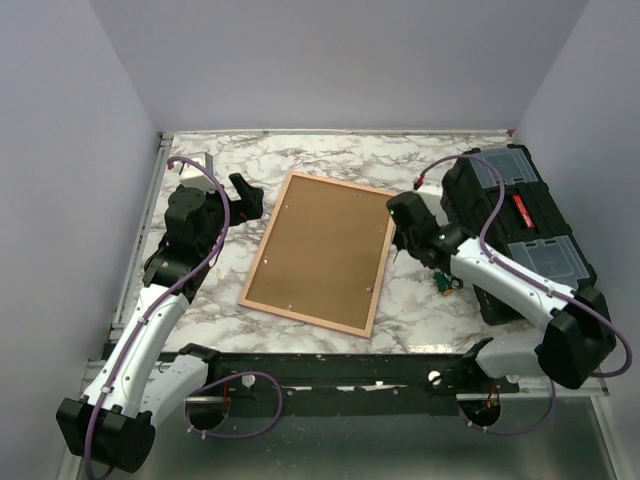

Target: Take the photo out of the frame

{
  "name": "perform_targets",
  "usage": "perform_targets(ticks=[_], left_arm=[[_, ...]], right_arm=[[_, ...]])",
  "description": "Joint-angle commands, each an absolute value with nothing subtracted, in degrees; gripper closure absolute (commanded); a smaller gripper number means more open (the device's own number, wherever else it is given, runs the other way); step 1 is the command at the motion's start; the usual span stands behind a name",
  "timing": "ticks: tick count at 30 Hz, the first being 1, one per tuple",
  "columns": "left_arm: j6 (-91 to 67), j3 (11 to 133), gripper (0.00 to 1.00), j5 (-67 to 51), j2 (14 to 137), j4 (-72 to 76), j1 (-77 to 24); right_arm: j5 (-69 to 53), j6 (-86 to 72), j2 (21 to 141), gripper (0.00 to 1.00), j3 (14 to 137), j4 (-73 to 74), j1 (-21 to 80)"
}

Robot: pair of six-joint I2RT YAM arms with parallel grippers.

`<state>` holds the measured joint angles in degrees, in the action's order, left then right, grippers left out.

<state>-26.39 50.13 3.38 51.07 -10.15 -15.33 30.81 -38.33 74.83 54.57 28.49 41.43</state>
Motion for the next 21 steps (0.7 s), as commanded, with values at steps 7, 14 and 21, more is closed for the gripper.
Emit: perform_targets(ticks=[7,14,21], left_arm=[[-26.54,52.03,0.04,2.11,51.44,-11.09,-15.03],[-26.46,52.29,0.04,2.07,51.68,-11.17,-15.01],[-26.37,52.37,0.05,2.11,51.72,-11.25,-14.94]], right_arm=[[36.77,-30.86,94.36,0.99,65.65,17.65,26.39],[32.18,-29.2,103.61,0.99,70.53,10.46,23.78],[27.87,-25.95,112.0,0.99,77.42,5.94,23.8]])
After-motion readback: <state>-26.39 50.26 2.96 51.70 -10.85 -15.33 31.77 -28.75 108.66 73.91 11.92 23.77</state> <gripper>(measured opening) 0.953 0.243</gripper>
